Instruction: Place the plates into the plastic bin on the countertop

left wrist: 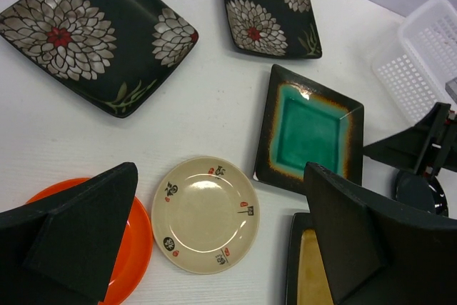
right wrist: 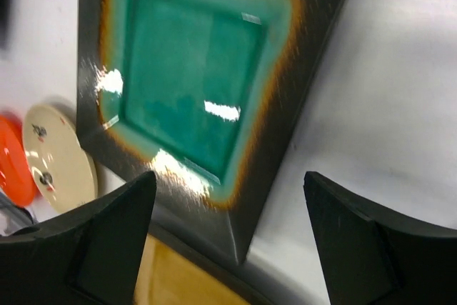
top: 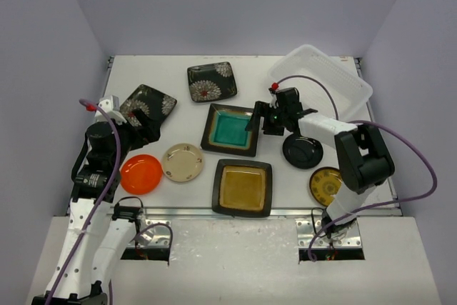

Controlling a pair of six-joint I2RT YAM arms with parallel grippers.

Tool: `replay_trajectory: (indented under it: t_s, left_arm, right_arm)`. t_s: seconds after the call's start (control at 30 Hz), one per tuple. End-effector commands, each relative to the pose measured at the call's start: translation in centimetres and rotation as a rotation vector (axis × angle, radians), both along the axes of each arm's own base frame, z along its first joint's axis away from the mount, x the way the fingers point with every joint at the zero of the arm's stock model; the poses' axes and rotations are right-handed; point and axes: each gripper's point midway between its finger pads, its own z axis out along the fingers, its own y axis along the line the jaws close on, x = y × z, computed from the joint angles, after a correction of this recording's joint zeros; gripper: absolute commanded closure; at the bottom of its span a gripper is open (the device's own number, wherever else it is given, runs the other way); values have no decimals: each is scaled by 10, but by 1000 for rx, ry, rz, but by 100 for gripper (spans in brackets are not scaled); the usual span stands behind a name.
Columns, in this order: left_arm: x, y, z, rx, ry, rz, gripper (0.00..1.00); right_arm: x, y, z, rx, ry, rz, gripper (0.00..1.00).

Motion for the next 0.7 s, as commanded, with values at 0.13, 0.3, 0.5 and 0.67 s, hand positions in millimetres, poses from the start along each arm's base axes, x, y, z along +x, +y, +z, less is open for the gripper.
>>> replay_trajectory:
  t_s: [0.13, 0.3, 0.5, 0.67]
  left_arm:
    - [4, -4, 8, 0, -40, -11, 0]
    - [5, -5, 7, -2, -36, -19, 0]
    - [4, -6, 7, -2, -38, -23, 0]
    - [5, -7, 7, -3, -35, -27, 0]
  right_arm:
    - [19, 2, -27, 61, 42, -58, 40]
    - [12, -2, -48, 122, 108, -71, 56]
    - [1, -3, -66, 195, 188, -78, 64]
    - [-2, 6, -69, 249, 227, -55, 77]
